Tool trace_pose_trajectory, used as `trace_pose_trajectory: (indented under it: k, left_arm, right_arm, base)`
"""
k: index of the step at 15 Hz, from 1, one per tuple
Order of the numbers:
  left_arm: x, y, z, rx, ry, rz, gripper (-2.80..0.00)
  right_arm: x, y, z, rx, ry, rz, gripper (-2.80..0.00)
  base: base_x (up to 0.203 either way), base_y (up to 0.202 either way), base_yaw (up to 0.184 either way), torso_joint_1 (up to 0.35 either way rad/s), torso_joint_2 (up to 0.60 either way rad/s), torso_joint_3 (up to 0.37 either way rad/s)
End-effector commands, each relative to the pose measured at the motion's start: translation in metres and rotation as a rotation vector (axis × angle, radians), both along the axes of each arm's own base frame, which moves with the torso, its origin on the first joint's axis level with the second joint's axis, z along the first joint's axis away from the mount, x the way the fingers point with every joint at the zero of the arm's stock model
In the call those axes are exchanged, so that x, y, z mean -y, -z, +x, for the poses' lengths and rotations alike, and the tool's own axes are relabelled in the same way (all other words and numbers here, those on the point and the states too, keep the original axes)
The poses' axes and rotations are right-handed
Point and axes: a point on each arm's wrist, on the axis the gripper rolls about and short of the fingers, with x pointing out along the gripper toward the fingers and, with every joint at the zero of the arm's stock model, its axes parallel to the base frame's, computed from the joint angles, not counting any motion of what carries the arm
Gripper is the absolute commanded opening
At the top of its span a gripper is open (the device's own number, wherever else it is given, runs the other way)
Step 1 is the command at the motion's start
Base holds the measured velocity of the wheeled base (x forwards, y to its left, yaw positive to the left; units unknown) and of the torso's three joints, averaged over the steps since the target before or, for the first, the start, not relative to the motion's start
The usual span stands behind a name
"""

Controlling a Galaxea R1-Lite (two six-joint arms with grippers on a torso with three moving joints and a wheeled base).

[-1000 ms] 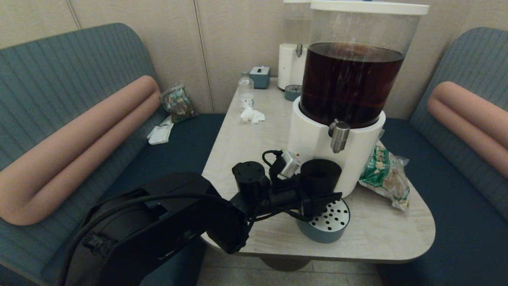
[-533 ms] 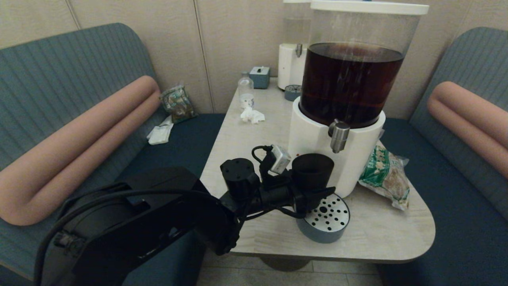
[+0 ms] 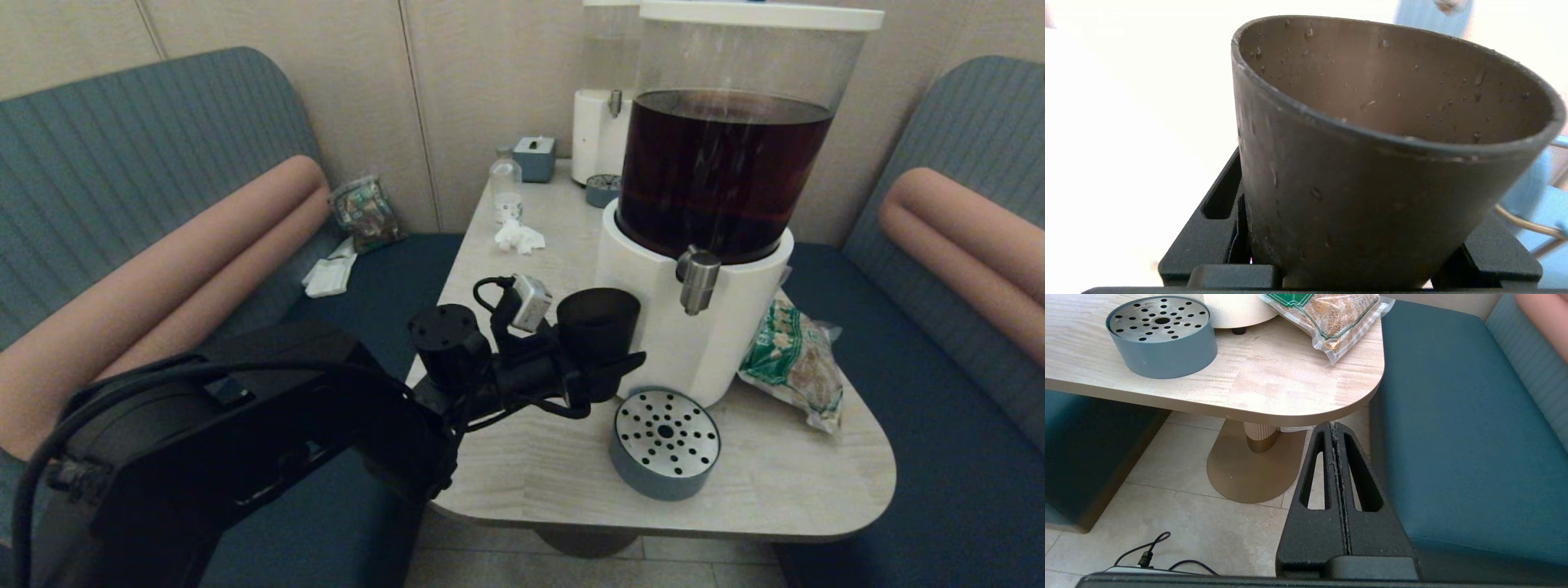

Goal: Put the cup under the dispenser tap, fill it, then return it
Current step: Place the cup next to the water dispenser

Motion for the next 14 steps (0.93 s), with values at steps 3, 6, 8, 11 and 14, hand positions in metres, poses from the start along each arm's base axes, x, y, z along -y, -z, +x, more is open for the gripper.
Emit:
trace_pose_trajectory:
  k: [3,6,8,11,14]
  left_arm:
    - [-0.046,-0.026,0.011,0.043,-0.1,-0.023,-2.8]
    - [-0.08,-0.033,0.024,0.05,-0.182,-0.032,-2.8]
    - [-0.094,-0.03,0.033,0.059,-0.221,-0.037,-2.8]
    - [-0.116,-0.015,0.052,0.047,-0.285,-0.03,-2.8]
    - [-0.13,0.001,0.072,0.048,-0.327,-0.03,-2.8]
  right_arm:
    - [0.0,0.0,0.0,-0.001,-0.002,-0.001,-2.8]
    - [0.0,0.0,0.0,0.0,-0.002,-0.001,-2.8]
    - [0.0,0.0,0.0,0.001,-0.002,-0.001,-2.8]
    - [0.0,0.0,0.0,-0.001,-0.002,-0.001,-2.8]
    - [0.0,0.0,0.0,0.001,0.0,-0.001,-2.8]
  base:
    - [0.0,0.0,0.0,0.0,0.0,0.0]
    - [0.0,0.0,0.0,0.0,0.0,0.0]
    - [0.0,0.0,0.0,0.0,0.0,0.0]
    - [0.0,0.0,0.0,0.0,0.0,0.0]
    - [0.0,0.0,0.0,0.0,0.0,0.0]
